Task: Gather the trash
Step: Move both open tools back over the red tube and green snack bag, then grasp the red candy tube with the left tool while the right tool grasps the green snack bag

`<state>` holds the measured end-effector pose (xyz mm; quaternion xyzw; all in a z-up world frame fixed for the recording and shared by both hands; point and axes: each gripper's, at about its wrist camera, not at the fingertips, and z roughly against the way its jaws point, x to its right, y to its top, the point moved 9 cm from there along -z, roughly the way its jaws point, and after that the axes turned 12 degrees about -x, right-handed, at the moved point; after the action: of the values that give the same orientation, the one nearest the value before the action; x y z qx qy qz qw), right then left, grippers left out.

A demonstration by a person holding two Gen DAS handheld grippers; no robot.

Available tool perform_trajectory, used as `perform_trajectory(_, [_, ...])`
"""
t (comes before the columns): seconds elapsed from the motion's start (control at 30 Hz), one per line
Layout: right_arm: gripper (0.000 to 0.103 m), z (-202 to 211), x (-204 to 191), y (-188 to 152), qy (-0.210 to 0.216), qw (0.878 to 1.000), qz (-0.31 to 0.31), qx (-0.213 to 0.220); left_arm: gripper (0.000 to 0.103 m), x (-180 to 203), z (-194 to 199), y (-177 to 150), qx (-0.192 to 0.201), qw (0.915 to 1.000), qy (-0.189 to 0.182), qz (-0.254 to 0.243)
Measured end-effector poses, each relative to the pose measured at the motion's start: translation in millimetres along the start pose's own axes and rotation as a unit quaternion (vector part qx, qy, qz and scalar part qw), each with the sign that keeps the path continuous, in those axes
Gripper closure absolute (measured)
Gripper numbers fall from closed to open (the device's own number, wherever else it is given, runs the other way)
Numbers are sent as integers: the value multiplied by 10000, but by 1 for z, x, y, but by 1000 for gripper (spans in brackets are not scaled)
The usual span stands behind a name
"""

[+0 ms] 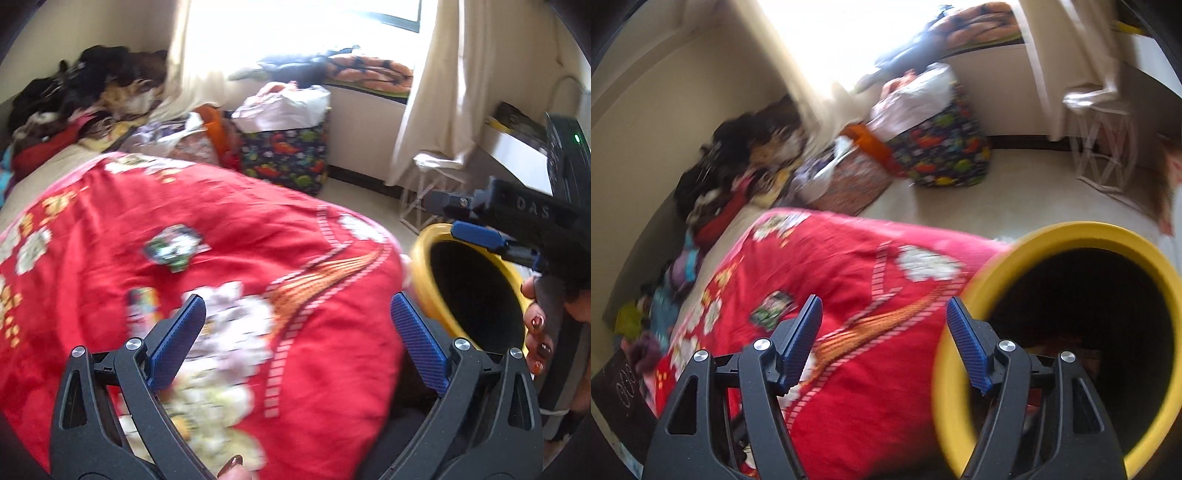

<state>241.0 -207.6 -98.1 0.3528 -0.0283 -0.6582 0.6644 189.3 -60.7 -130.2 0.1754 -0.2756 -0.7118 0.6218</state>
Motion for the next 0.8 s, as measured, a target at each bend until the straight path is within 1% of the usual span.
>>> perform_trajectory(0.13, [36,-39,-51,7,57,9981,525,-324,11,-38,1,-8,-41,9995,157,254])
perform_trajectory(0.2, [36,-59,-71,10,108,9965,678,-482,11,-56,0,-13,-85,9989,230,403])
perform_trajectory(0.33, [36,-92,-103,7,19,9917,1051,-743,11,-88,-4,-25,-213,9969,264,714])
perform_trajectory(0.4, [36,-113,-118,4,120,9894,1104,-941,12,-97,-9,-30,-294,9955,225,870])
perform_trajectory(0.47, [36,-132,-129,2,168,9870,1097,-1164,17,-107,-12,-36,-363,9940,156,1016])
perform_trajectory(0.57, [36,-150,-141,1,115,9849,1122,-1312,25,-118,-16,-43,-480,9912,-6,1232])
perform_trajectory(0.63, [36,-164,-154,1,133,9828,1201,-1394,35,-121,-20,-45,-526,9896,-97,1337])
perform_trajectory(0.67, [35,-170,-157,0,142,9820,1199,-1455,37,-122,-22,-46,-543,9891,-142,1364])
perform_trajectory(0.73, [32,-185,-162,0,101,9808,1095,-1613,47,-120,-25,-48,-595,9878,-218,1421])
perform_trajectory(0.77, [31,-189,-163,2,106,9809,1055,-1631,50,-119,-27,-50,-638,9870,-276,1446])
perform_trajectory(0.8, [31,-195,-165,3,117,9808,1000,-1671,55,-118,-30,-51,-679,9864,-304,1463])
